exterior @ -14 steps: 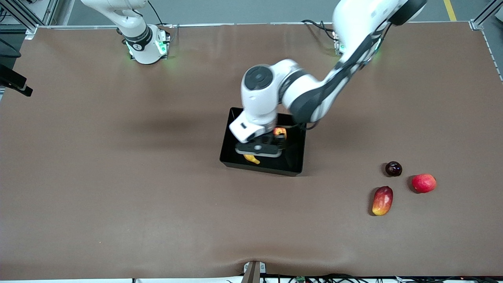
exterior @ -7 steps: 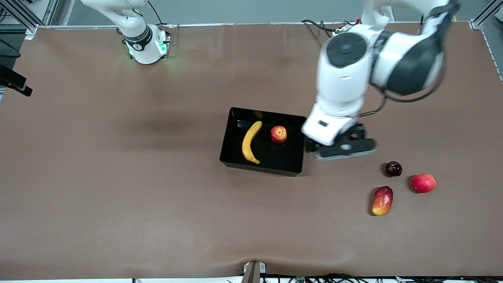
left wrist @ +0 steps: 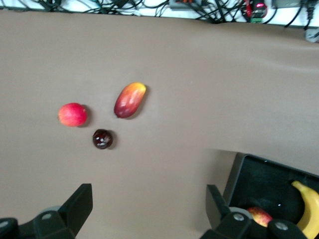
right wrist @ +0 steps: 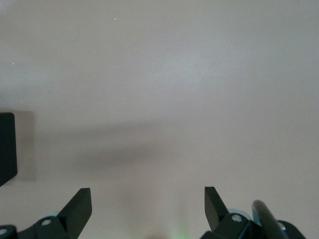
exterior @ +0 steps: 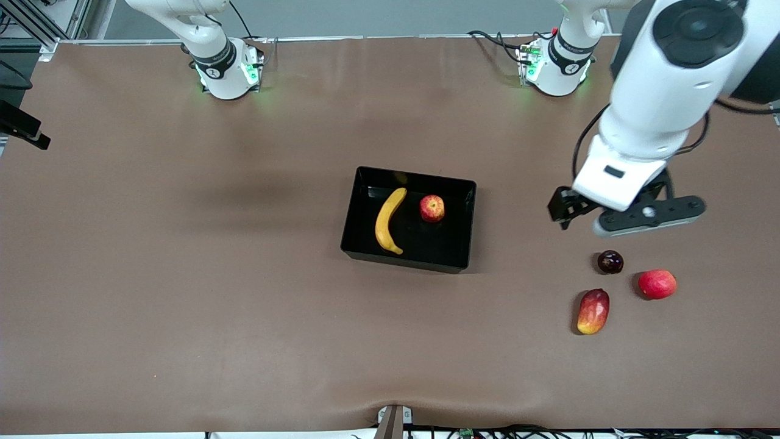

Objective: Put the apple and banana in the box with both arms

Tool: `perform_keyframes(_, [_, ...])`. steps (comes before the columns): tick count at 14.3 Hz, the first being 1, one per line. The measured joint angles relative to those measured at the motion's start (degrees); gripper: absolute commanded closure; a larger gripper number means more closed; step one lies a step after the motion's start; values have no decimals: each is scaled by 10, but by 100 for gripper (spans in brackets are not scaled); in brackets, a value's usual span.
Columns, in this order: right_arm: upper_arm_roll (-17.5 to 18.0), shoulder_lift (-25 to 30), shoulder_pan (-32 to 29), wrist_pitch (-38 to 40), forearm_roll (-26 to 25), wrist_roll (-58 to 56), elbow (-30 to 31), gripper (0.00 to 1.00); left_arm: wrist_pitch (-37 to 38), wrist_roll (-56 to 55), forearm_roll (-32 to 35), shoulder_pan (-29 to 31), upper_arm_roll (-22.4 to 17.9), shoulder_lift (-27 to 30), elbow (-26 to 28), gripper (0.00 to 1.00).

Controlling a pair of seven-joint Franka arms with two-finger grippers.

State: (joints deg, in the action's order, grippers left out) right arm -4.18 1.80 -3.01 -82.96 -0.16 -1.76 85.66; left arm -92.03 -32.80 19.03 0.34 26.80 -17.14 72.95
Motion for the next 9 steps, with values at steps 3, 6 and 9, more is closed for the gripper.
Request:
perform_keyframes(3, [2, 0, 0, 1, 0, 0, -4, 0, 9, 35, -31, 20, -6, 26, 15, 0])
perform_keyframes(6, [4, 0, 0, 19, 0, 0, -8, 0, 12, 83, -57, 1, -65, 69, 47, 0])
perform_keyframes(9, [5, 0, 0, 21, 0, 0, -10, 0, 13, 135, -92, -7, -119, 113, 84, 0])
